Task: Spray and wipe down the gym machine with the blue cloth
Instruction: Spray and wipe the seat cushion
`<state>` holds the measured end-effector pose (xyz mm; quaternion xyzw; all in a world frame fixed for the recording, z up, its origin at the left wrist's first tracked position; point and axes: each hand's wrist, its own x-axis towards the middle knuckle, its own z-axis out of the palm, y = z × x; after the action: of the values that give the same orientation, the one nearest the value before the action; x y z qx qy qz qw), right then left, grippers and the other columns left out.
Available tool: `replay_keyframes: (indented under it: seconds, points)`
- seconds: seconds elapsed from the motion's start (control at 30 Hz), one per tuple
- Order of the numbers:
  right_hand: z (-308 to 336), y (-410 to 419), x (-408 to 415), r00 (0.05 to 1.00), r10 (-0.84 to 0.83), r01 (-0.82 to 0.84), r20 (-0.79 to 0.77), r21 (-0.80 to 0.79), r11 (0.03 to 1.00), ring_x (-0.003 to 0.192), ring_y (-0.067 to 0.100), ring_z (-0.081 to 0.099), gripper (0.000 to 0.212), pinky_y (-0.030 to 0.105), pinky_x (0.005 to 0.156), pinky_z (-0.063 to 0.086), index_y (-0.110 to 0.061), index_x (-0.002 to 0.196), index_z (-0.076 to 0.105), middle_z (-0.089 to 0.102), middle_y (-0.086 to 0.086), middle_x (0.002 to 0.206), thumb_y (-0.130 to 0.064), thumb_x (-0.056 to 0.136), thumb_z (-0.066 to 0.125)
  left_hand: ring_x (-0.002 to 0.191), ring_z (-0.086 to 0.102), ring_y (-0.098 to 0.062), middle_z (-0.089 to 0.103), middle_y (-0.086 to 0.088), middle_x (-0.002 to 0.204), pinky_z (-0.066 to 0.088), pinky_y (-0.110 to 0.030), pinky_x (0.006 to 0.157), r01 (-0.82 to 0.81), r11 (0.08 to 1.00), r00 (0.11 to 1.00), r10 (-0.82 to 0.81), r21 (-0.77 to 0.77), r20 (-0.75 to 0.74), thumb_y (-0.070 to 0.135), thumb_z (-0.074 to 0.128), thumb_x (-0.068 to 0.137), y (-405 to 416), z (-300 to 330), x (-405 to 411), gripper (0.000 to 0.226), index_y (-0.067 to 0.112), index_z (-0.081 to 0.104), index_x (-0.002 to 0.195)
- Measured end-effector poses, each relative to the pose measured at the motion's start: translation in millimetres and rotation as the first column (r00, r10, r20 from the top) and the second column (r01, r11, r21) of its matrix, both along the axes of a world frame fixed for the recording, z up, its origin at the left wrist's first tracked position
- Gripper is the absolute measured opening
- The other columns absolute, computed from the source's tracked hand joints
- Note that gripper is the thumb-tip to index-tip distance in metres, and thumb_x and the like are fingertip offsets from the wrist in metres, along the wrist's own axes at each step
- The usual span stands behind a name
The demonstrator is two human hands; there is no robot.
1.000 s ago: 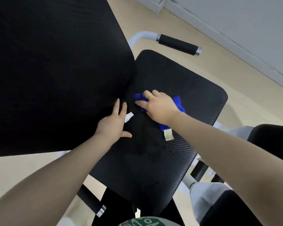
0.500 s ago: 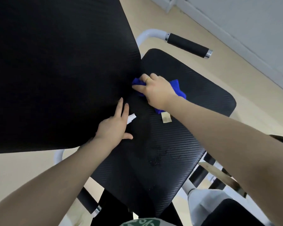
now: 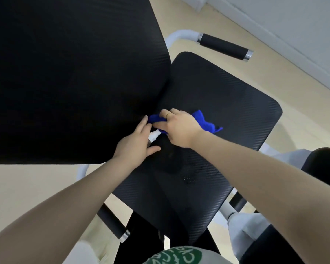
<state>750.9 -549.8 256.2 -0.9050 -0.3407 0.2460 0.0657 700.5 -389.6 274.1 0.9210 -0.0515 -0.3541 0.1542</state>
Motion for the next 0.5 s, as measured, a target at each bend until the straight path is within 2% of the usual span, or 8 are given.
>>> replay_keyframes:
  seconds: [0.07, 0.13, 0.2, 0.23, 0.3, 0.33, 0.43, 0.5]
  points:
    - [3.2, -16.4, 14.3, 0.994, 0.084, -0.080, 0.065, -0.070, 0.994, 0.107, 0.028, 0.046, 0.048, 0.035, 0.082, 0.037, -0.036, 0.136, 0.043, 0.040, 0.007, 0.137, -0.020, 0.092, 0.047, 0.107, 0.059, -0.024, 0.007, 0.005, 0.158, 0.053, -0.037, 0.075, 0.028, 0.999, 0.999, -0.027, -0.019, 0.039, 0.044, 0.055, 0.089, 6.2, 2.0, -8.6, 0.070, 0.017, 0.025, 0.146]
    - [7.7, -37.6, 32.6, 0.977, -0.145, 0.165, 0.158, -0.117, 0.979, 0.106, 0.033, 0.045, 0.046, 0.037, 0.082, 0.037, -0.036, 0.134, 0.047, 0.042, 0.009, 0.133, -0.018, 0.091, 0.046, 0.100, 0.061, -0.022, 0.022, 0.004, 0.153, 0.052, -0.035, 0.071, 0.033, 0.997, 0.996, -0.028, -0.067, 0.080, 0.041, 0.053, 0.091, 11.8, 1.7, -18.9, 0.062, 0.017, 0.031, 0.144]
    - [2.6, -44.9, 32.4, 0.884, -0.426, 0.450, 0.193, -0.106, 0.887, 0.102, 0.035, 0.046, 0.045, 0.039, 0.080, 0.038, -0.031, 0.132, 0.049, 0.044, 0.011, 0.129, -0.015, 0.090, 0.047, 0.084, 0.063, -0.025, 0.033, 0.001, 0.143, 0.053, -0.037, 0.063, 0.021, 0.996, 0.989, -0.008, -0.088, 0.145, 0.037, 0.052, 0.092, 16.5, 1.6, -30.2, 0.056, 0.015, 0.036, 0.141]
    - [1.7, -36.2, 24.8, 0.860, -0.457, 0.487, 0.229, -0.095, 0.868, 0.098, 0.035, 0.049, 0.043, 0.038, 0.076, 0.040, -0.026, 0.129, 0.053, 0.048, 0.013, 0.125, -0.014, 0.087, 0.052, 0.077, 0.062, -0.027, 0.037, -0.002, 0.138, 0.053, -0.037, 0.059, 0.013, 0.997, 0.984, 0.002, -0.082, 0.179, 0.035, 0.053, 0.092, 18.4, 1.3, -35.2, 0.054, 0.013, 0.038, 0.140]
    - [-3.4, -11.7, -4.7, 0.883, -0.357, 0.390, 0.306, -0.052, 0.919, 0.084, 0.034, 0.056, 0.043, 0.034, 0.065, 0.044, -0.020, 0.118, 0.062, 0.057, 0.014, 0.111, -0.016, 0.076, 0.068, 0.072, 0.062, -0.030, 0.041, -0.007, 0.131, 0.052, -0.038, 0.056, -0.024, 0.996, 0.978, 0.042, -0.087, 0.206, 0.030, 0.056, 0.091, 20.9, 0.1, -44.3, 0.051, 0.010, 0.043, 0.136]
    - [-4.3, 1.0, -23.5, 0.911, -0.275, 0.302, 0.307, -0.046, 0.952, 0.087, 0.033, 0.056, 0.046, 0.033, 0.066, 0.045, -0.021, 0.121, 0.060, 0.057, 0.012, 0.113, -0.018, 0.076, 0.068, 0.073, 0.062, -0.031, 0.042, -0.008, 0.129, 0.051, -0.037, 0.056, -0.045, 0.993, 0.977, 0.066, -0.108, 0.203, 0.027, 0.057, 0.090, 22.1, 0.5, -49.1, 0.049, 0.008, 0.044, 0.133]
    - [0.7, 27.2, -73.9, 0.996, -0.054, 0.061, 0.070, -0.091, 0.994, 0.110, 0.025, 0.045, 0.053, 0.033, 0.086, 0.038, -0.026, 0.143, 0.033, 0.038, 0.005, 0.139, -0.021, 0.092, 0.047, 0.072, 0.061, -0.030, 0.044, -0.010, 0.124, 0.049, -0.037, 0.056, -0.087, 0.983, 0.970, 0.120, -0.159, 0.213, 0.020, 0.058, 0.088, 28.4, 4.3, -57.2, 0.043, 0.006, 0.047, 0.127]
    - [8.3, 28.4, -85.0, 0.998, 0.069, -0.069, 0.011, -0.046, 0.997, 0.112, 0.023, 0.043, 0.053, 0.032, 0.089, 0.037, -0.031, 0.144, 0.030, 0.035, 0.003, 0.141, -0.020, 0.094, 0.044, 0.072, 0.061, -0.032, 0.044, -0.012, 0.125, 0.048, -0.037, 0.056, -0.084, 0.984, 0.965, 0.121, -0.159, 0.234, 0.017, 0.056, 0.089, 34.1, 7.8, -60.2, 0.042, 0.005, 0.046, 0.129]
